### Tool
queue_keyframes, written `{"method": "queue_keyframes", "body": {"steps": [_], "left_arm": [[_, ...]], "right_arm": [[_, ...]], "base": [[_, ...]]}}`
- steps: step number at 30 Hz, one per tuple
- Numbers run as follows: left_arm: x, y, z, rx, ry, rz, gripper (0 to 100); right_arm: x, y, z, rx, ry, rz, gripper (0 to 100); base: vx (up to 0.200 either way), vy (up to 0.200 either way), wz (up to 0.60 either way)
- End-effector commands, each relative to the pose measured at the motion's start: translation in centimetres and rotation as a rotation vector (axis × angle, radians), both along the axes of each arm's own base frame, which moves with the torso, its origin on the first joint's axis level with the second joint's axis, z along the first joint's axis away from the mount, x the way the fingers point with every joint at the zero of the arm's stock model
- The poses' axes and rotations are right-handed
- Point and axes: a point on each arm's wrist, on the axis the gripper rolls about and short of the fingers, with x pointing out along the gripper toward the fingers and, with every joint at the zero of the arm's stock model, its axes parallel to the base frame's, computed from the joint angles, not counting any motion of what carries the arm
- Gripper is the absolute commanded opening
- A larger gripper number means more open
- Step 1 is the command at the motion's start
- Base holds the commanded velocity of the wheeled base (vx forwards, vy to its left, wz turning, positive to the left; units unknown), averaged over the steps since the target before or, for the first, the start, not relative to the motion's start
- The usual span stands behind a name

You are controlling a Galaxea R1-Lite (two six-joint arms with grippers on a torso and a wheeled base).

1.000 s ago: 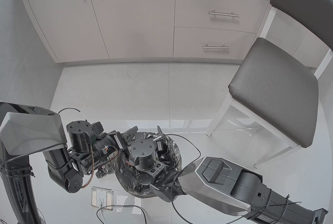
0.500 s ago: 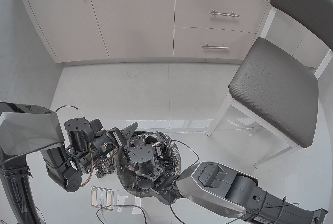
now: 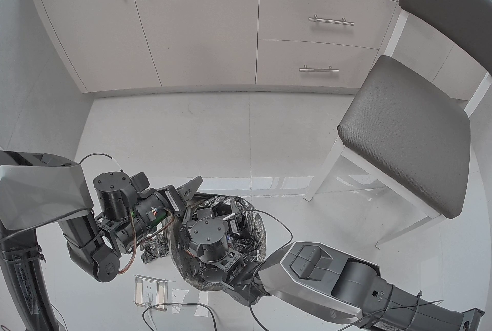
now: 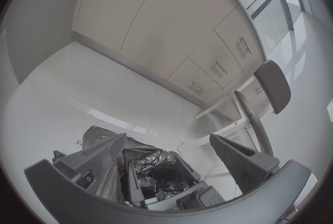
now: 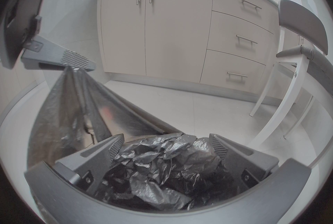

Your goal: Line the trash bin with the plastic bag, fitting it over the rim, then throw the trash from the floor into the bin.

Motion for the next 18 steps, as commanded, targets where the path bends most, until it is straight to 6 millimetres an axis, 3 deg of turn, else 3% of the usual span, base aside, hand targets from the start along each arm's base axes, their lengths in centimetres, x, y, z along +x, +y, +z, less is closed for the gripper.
{"method": "queue_keyframes", "body": {"steps": [1, 9, 13, 18], "left_arm": [[0.2, 0.1, -0.1, -0.001, -0.003, 0.005, 100], [0.2, 0.0, -0.1, 0.001, -0.002, 0.003, 100], [0.2, 0.0, -0.1, 0.001, -0.002, 0.003, 100], [0.2, 0.0, -0.1, 0.001, -0.002, 0.003, 100]], "right_arm": [[-1.5, 0.5, 1.4, 0.004, -0.002, 0.014, 100], [-6.4, 1.5, 3.7, 0.012, -0.006, 0.105, 100], [-7.5, 2.1, 4.7, 0.027, -0.015, 0.129, 100], [-8.4, 2.6, 4.2, 0.013, -0.009, 0.149, 100]], "base": [[0.0, 0.0, 0.0], [0.0, 0.0, 0.0], [0.0, 0.0, 0.0], [0.0, 0.0, 0.0]]}}
